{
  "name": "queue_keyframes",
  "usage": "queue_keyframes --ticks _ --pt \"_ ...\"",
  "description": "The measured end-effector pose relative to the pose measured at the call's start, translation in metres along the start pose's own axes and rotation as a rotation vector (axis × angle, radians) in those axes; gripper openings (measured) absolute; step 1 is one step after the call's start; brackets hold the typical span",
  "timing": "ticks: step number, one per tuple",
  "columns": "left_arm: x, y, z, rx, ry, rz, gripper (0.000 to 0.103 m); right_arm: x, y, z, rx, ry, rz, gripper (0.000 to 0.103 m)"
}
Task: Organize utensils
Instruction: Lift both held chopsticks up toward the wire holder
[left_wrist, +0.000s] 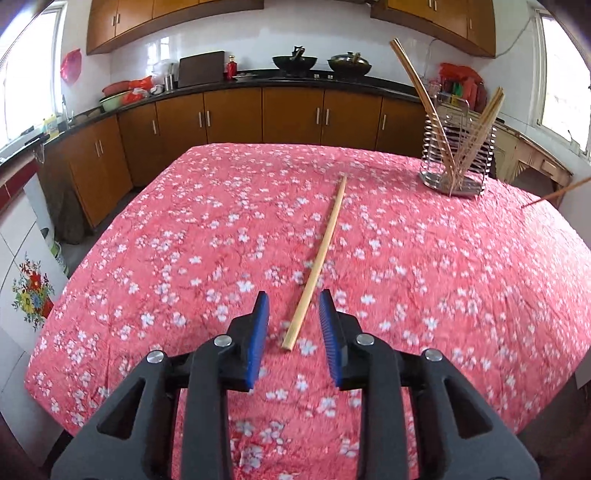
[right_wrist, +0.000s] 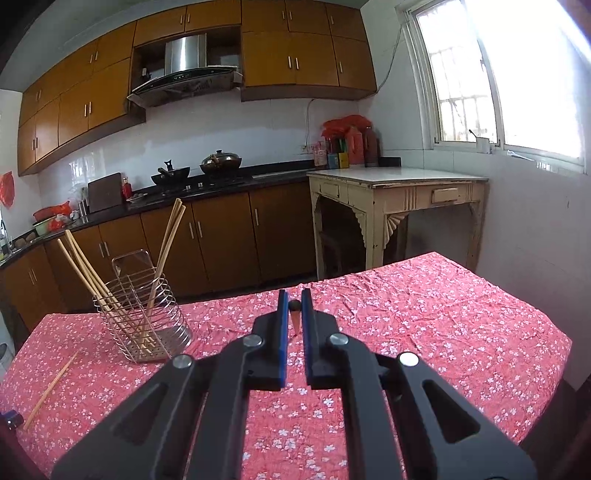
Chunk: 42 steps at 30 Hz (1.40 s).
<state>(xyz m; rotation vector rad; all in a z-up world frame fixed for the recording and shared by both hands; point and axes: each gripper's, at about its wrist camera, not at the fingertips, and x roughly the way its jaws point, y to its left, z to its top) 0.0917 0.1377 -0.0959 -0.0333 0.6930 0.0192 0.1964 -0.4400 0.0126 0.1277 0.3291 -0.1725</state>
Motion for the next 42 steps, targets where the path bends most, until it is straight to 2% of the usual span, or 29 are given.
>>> queue_keyframes --ticks 5,9,11,15,19,23,33,42 --pt "0.01 -0.001 -0.007 0.014 0.04 -0.007 0.029 -0.001 0.0 -0.002 0.005 0.008 -0.009 0.008" --pt "0.01 -0.003 -0.01 0.028 0.032 0.011 0.028 -0.002 -0.002 -0.001 0.012 0.009 -0.012 0.008" --pt "0.011 -0.006 -0.011 0.029 0.033 0.012 0.011 -0.002 -0.002 0.0 0.014 0.007 -0.012 0.008" --pt "0.011 -0.006 -0.008 0.021 0.041 0.002 0.007 -0.003 -0.003 0.0 0.014 0.001 -0.009 0.008" --pt "0.006 -0.008 -0.004 0.018 0.013 0.002 0.007 -0.004 -0.004 0.0 0.013 -0.002 -0.008 0.008" --pt "-0.012 -0.009 0.01 0.025 -0.062 -0.001 0.007 -0.006 -0.003 0.0 0.008 -0.013 -0.007 0.008" --pt "-0.068 -0.019 0.057 0.009 -0.334 -0.014 0.007 -0.019 0.006 0.005 -0.016 -0.054 0.022 0.008" --pt "-0.086 -0.038 0.102 0.014 -0.465 -0.009 0.007 -0.032 0.015 0.02 -0.033 -0.098 0.067 0.008"
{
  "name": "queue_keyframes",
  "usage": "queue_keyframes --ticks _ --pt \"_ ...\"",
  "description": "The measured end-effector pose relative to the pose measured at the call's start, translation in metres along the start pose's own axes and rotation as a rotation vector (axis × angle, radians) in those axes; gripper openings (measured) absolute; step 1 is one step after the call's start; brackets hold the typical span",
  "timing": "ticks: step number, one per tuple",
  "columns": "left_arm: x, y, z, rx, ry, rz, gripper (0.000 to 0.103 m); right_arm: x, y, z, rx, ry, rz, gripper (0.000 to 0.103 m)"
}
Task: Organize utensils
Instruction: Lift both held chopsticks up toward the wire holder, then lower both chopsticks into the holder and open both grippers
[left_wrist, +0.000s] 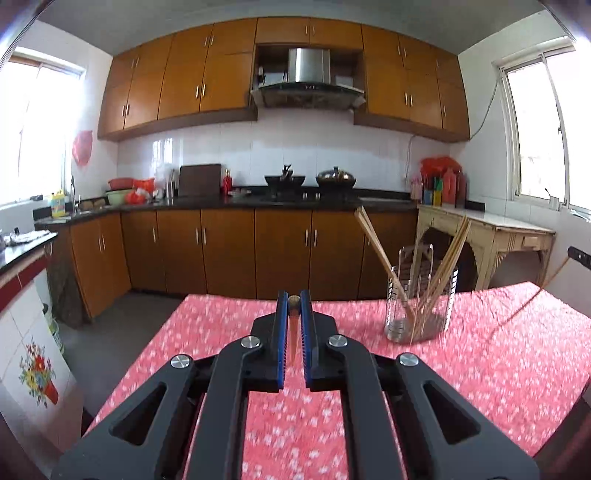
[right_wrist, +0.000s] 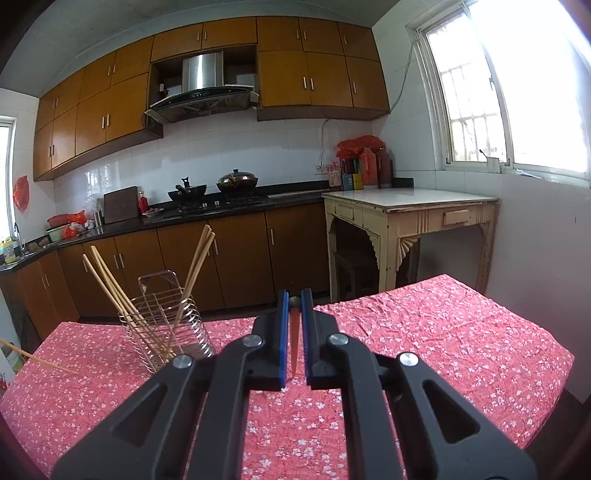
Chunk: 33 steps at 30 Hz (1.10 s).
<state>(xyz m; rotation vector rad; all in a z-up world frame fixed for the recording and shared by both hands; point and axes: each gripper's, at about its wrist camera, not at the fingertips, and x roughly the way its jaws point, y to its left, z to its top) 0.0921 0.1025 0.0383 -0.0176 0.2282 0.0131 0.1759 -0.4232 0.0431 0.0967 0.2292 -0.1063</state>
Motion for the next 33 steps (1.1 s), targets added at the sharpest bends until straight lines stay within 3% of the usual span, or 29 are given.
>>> queue_keyframes --ticks 12,23,28,33 --pt "0.013 -0.017 0.046 -0.07 -0.061 -0.078 0.007 -0.007 0.019 0.028 0.009 -0.013 0.144 0.008" --pt "0.015 -0.044 0.061 -0.064 -0.077 -0.168 0.007 -0.015 0.037 0.04 0.018 0.014 0.277 0.008" --pt "0.024 -0.059 0.077 -0.061 -0.086 -0.19 0.007 -0.025 0.043 0.065 0.045 0.003 0.367 0.008" --pt "0.035 -0.077 0.11 -0.07 -0.117 -0.219 0.007 -0.037 0.057 0.103 0.027 -0.075 0.403 0.008"
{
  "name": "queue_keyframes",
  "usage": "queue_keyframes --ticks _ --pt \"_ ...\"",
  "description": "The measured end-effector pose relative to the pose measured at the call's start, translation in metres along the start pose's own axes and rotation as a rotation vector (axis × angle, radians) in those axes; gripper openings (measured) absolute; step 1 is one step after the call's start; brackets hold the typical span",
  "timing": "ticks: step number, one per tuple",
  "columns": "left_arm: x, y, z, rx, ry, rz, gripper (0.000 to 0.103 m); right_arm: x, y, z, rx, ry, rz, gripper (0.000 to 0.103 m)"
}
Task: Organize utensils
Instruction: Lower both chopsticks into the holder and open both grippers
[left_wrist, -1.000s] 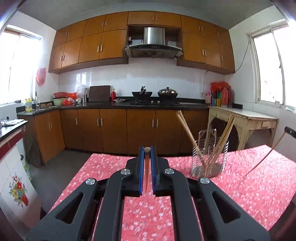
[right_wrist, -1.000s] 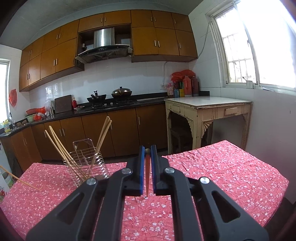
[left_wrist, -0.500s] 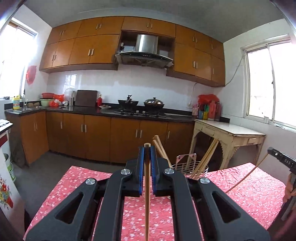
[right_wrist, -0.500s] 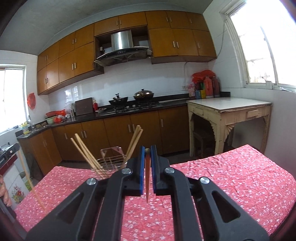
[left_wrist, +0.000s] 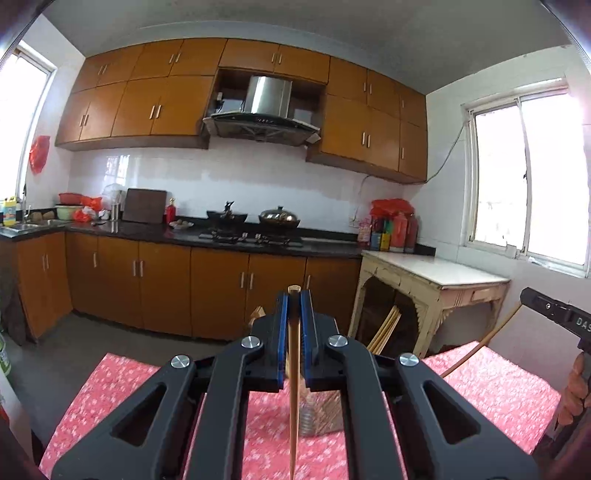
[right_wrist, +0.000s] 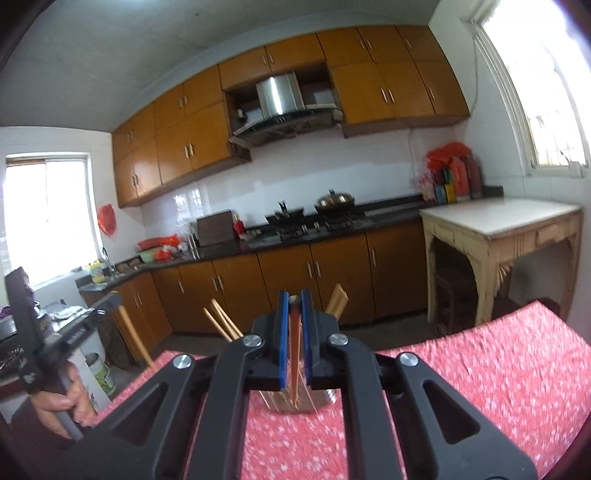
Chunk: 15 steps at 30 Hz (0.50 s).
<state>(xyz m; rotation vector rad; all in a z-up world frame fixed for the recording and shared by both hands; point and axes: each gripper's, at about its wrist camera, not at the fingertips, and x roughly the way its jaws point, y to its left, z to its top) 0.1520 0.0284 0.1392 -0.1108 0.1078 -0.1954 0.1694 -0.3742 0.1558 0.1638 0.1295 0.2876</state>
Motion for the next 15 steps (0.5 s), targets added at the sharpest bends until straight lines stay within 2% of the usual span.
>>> queue_keyframes --ticks 3,7,11,15 --pt "0.016 -0.009 0.02 -0.013 -0.023 -0.003 0.007 0.006 0.008 0.022 -0.02 -0.038 -0.001 0.008" --pt "0.038 -0.018 0.038 -0.039 -0.057 0.01 0.007 0.037 0.014 0.047 -0.045 -0.058 -0.023 0.008" --pt "0.062 -0.024 0.048 -0.046 -0.111 0.054 0.007 0.076 0.014 0.056 -0.056 -0.03 -0.033 0.008" --pt "0.092 -0.029 0.043 -0.042 -0.132 0.099 0.007 0.123 0.011 0.051 -0.062 0.027 -0.042 0.008"
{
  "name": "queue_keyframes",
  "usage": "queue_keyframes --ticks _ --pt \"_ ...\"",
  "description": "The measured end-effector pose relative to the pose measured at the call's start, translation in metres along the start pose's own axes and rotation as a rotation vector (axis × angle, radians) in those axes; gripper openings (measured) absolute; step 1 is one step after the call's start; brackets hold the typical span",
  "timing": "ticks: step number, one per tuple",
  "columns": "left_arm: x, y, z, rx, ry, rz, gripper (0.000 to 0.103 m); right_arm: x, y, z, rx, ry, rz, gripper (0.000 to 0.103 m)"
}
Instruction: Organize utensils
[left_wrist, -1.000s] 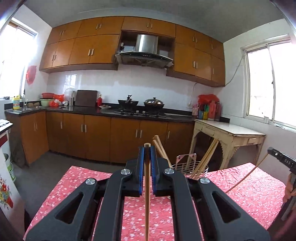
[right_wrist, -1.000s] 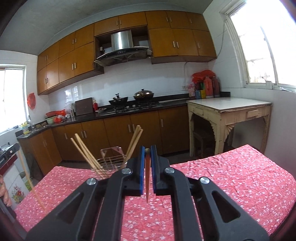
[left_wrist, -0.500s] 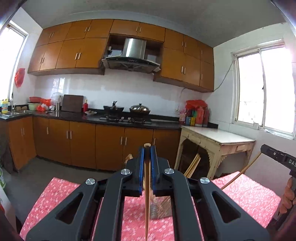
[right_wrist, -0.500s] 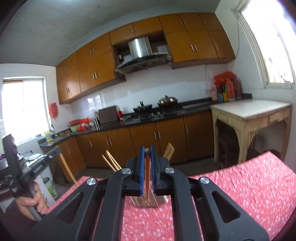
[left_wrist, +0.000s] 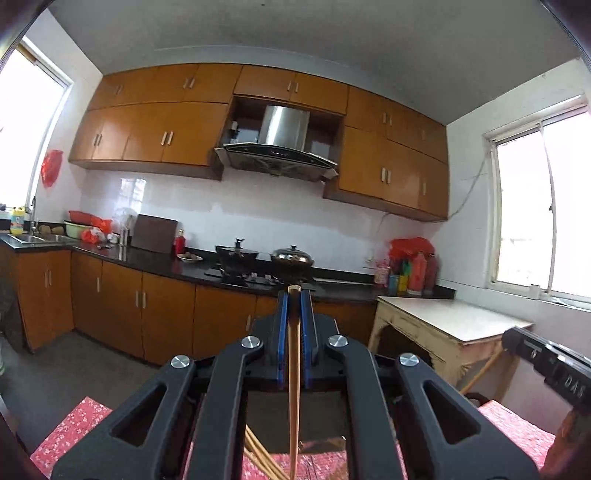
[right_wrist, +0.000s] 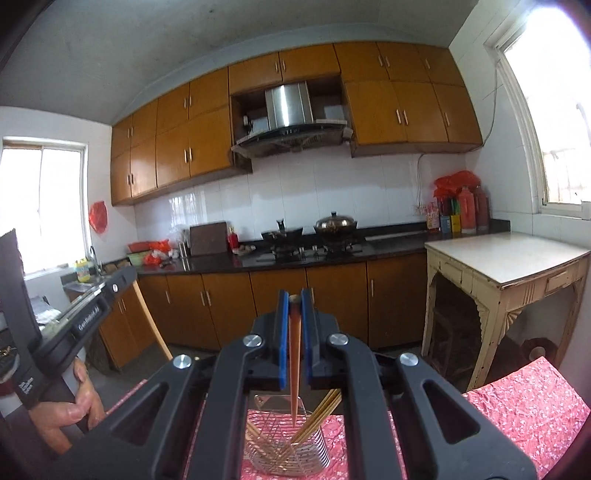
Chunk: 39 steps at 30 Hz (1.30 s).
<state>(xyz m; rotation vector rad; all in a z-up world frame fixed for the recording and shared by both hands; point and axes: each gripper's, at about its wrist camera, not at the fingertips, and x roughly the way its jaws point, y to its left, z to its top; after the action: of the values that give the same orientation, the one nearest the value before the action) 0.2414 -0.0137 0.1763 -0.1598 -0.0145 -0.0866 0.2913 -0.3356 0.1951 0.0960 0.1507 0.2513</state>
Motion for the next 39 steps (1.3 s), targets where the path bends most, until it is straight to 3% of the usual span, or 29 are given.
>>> queue_keyframes --ticks 8,12,13,14,16,23,27,31,32,34,39 --pt "0.042 0.0 -0.034 -0.015 0.065 0.024 0.007 0.067 -0.013 -0.03 0.067 0.145 0.034 0.008" --pt "0.058 0.005 -0.051 -0.017 0.153 0.036 0.008 0.09 -0.022 -0.044 0.067 0.19 -0.036 0.011" --pt "0.059 0.008 -0.052 -0.024 0.17 0.042 0.013 0.09 -0.026 -0.046 0.069 0.19 -0.045 0.016" --pt "0.058 0.011 -0.052 -0.027 0.177 0.051 0.024 0.088 -0.03 -0.048 0.079 0.185 -0.056 0.02" --pt "0.052 0.018 -0.049 -0.031 0.171 0.068 0.039 0.081 -0.037 -0.048 0.098 0.169 -0.067 0.031" --pt "0.016 0.033 -0.041 -0.001 0.173 0.087 0.047 0.04 -0.036 -0.047 0.073 0.128 -0.096 0.05" --pt "-0.018 0.041 -0.043 0.012 0.186 0.087 0.056 0.005 -0.027 -0.054 0.054 0.09 -0.102 0.073" --pt "-0.04 0.047 -0.049 0.008 0.218 0.077 0.078 -0.029 -0.014 -0.073 0.05 0.062 -0.114 0.095" --pt "-0.049 0.048 -0.053 0.007 0.224 0.065 0.087 -0.037 -0.01 -0.079 0.047 0.056 -0.115 0.096" --pt "-0.065 0.047 -0.06 0.019 0.234 0.055 0.094 -0.055 0.002 -0.095 0.02 0.043 -0.138 0.099" --pt "-0.104 0.041 -0.085 0.082 0.246 0.04 0.101 -0.09 0.029 -0.135 -0.05 0.021 -0.178 0.099"
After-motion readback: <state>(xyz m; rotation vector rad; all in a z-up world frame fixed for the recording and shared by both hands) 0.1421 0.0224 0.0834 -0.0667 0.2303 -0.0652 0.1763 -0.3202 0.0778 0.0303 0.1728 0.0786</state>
